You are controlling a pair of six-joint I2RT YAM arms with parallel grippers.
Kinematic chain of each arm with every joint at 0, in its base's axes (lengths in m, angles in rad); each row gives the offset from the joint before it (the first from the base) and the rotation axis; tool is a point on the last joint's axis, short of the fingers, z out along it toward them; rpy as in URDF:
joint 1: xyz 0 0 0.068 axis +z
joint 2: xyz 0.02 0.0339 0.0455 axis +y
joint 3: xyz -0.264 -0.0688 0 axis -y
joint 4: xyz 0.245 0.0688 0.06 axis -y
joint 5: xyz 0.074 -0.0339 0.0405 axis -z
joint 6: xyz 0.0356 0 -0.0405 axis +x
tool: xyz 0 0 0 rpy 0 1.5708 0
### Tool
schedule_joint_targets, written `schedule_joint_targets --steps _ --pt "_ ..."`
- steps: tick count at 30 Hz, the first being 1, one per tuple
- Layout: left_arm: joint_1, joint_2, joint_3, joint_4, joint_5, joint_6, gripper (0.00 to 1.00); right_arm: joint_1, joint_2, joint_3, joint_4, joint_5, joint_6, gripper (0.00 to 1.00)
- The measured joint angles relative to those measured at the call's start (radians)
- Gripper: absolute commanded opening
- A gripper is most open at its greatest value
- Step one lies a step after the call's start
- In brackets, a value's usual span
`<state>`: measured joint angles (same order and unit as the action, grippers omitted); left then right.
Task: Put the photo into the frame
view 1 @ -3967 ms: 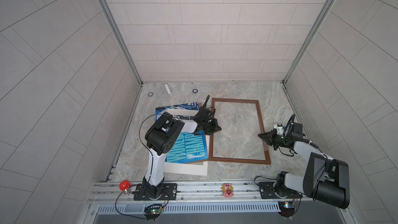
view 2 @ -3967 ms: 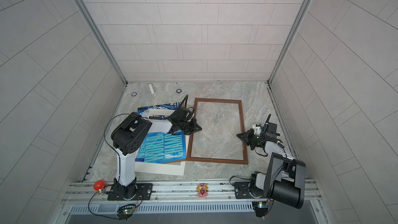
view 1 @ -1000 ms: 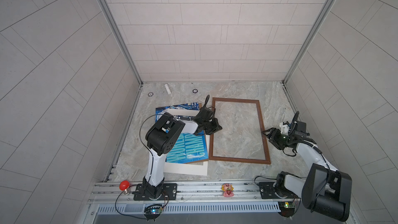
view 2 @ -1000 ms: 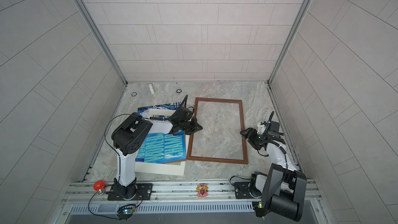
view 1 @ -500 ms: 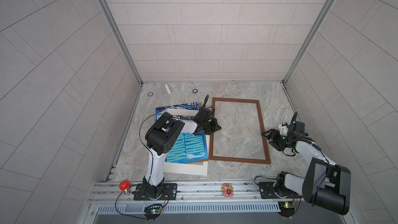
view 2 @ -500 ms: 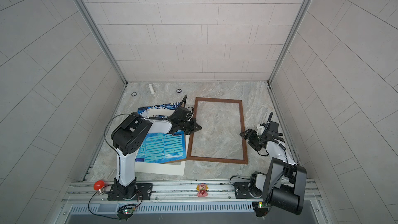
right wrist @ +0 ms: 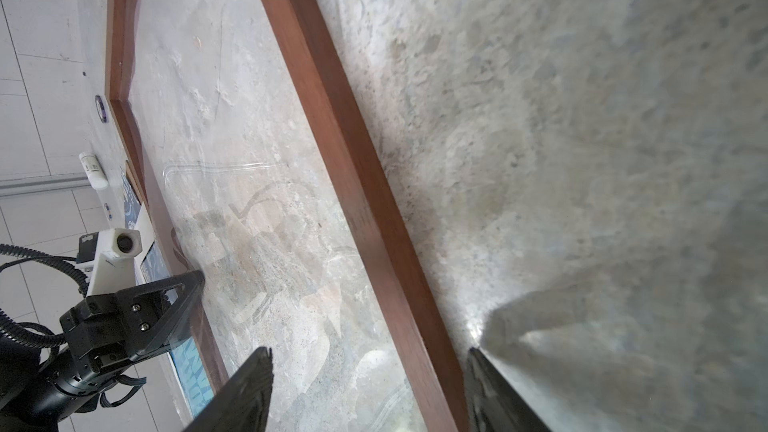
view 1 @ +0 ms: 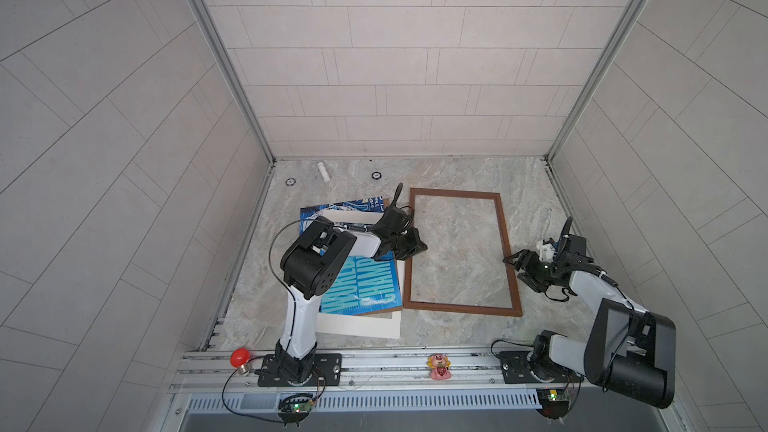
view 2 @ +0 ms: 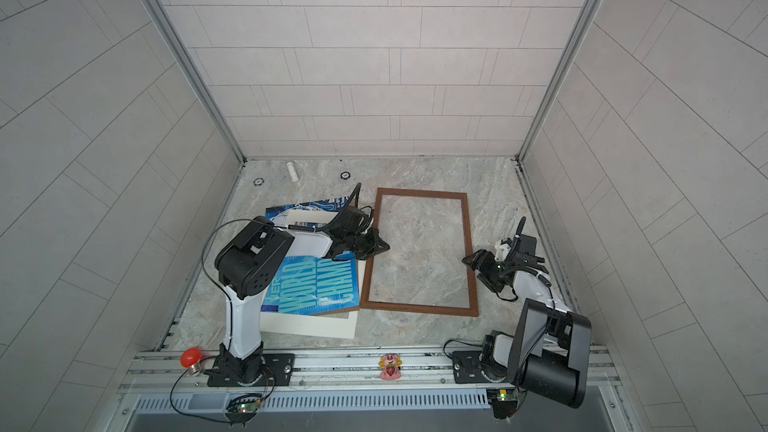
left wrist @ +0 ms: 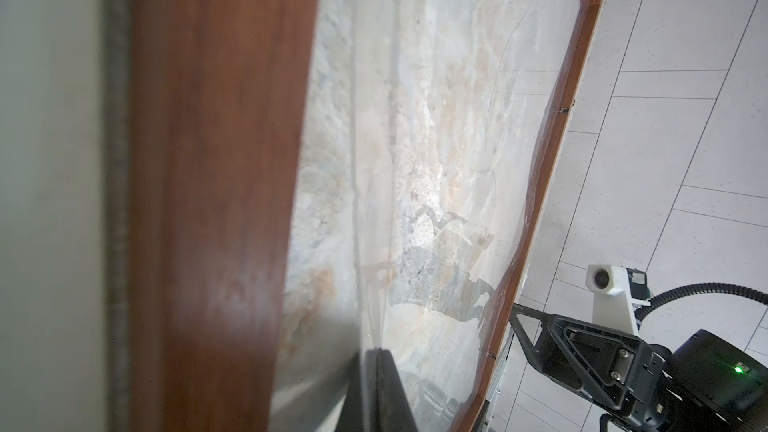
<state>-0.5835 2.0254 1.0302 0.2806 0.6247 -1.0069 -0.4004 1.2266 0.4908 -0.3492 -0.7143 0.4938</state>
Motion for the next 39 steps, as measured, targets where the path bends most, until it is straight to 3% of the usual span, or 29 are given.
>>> schedule_joint_targets --steps 7,18,35,39 --pt "0.000 0.000 0.038 -0.052 0.000 0.039 0.28 0.000 0.006 -0.001 0.004 -0.005 0.000 0.69" --pt "0.000 0.000 0.175 -0.314 -0.026 0.172 0.48 0.000 0.004 -0.016 0.026 -0.025 0.008 0.69" --pt "-0.015 0.000 0.409 -0.834 -0.171 0.397 0.64 -0.018 0.002 -0.040 0.111 -0.084 0.046 0.70" --pt "-0.015 0.000 0.425 -0.897 -0.193 0.421 0.64 -0.018 0.002 -0.046 0.121 -0.095 0.055 0.76"
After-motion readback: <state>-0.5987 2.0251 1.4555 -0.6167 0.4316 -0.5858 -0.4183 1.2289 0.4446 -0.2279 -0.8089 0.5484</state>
